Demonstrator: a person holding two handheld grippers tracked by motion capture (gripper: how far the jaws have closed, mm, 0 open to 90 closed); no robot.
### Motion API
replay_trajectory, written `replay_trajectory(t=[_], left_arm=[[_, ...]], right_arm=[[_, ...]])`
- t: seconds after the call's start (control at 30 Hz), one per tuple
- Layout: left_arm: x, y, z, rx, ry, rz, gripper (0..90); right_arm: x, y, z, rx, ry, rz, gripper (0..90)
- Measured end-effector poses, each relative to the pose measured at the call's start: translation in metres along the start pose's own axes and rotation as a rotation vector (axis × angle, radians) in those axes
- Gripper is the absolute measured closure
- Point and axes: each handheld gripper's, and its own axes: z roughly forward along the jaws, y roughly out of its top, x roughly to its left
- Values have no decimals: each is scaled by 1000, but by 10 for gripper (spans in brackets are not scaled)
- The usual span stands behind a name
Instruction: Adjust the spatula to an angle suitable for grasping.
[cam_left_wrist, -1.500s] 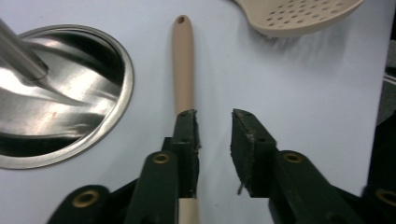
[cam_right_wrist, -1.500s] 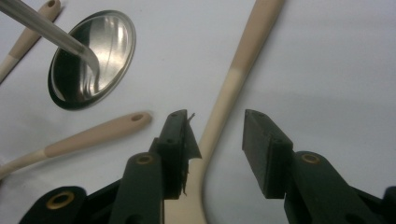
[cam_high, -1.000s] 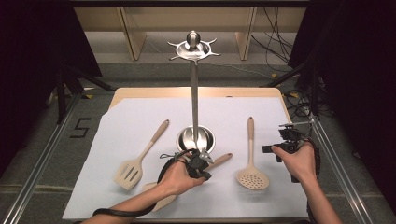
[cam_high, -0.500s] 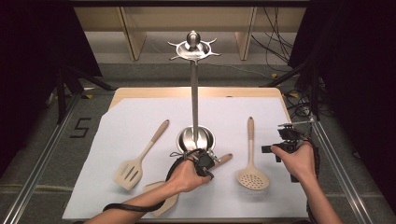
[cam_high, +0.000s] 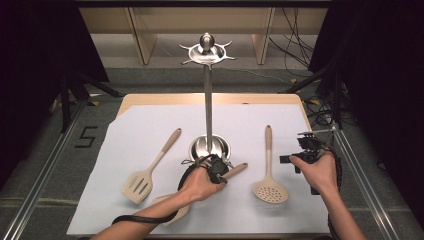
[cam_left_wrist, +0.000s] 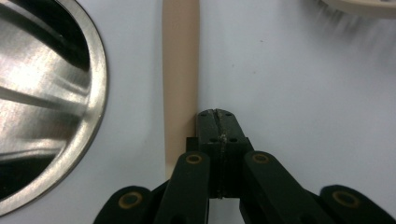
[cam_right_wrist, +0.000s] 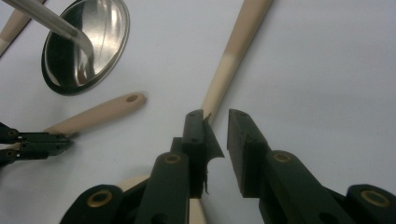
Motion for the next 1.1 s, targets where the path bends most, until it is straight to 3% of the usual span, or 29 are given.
replay_trajectory(t=[0.03, 0.2, 0.23, 0.33, 0.47, 0.5, 0.57, 0.6, 0.63, 0.67, 0.73, 0.77, 0.8, 0.83, 0.9, 0.93, 1.03, 1.07, 1.1], left_arm=[[0, 0, 1, -4, 1, -6, 894], [3, 2, 2, -10, 22, -21, 894], [5, 2, 3, -14, 52, -20, 894], [9, 2, 4, -16, 100, -13, 894], [11, 2, 1, -36, 84, -35, 891], [9, 3, -5, -47, 57, -48, 882], [11, 4, -15, -44, 44, -24, 806], [11, 5, -19, -54, 41, -31, 768], [11, 5, -19, -54, 41, -31, 730], [13, 6, -27, -46, 45, -7, 685], [16, 7, -32, 9, 54, 5, 602], [16, 7, -32, 9, 54, 5, 581], [18, 6, -34, 24, 65, 13, 581], [17, 6, -34, 44, 72, 9, 540], [20, 4, -32, 88, 83, 13, 517], [21, 4, -30, 101, 79, -5, 517], [23, 3, -26, 129, 68, -18, 516], [24, 2, -23, 141, 61, -24, 516], [22, 1, -21, 152, 53, -59, 521]], right_arm=[[2, 1, -1, 9, 6, 32, 776], [4, 2, -2, 45, 11, 58, 772], [2, 1, -1, 33, 2, 32, 771], [3, 1, -1, 39, 1, 39, 768], [2, 1, 0, 29, -2, 26, 761], [2, 1, -1, 29, 1, 21, 759], [1, 2, 0, 13, -3, 6, 753], [5, 1, 0, 4, 2, 52, 751], [5, 1, 0, 4, 2, 52, 751], [2, 2, 0, 12, -4, 6, 744], [6, 3, -2, 44, 4, 58, 739], [6, 3, -2, 44, 4, 58, 739], [5, 2, -1, 34, 6, 27, 737], [6, 3, -2, 51, -3, 56, 733], [6, 3, -1, 49, 4, 49, 731], [3, 2, 1, 20, 7, -6, 730], [4, 2, 2, 21, 8, 1, 728], [7, 2, 0, 55, 18, 57, 727], [6, 1, 1, 54, 21, 46, 726]])
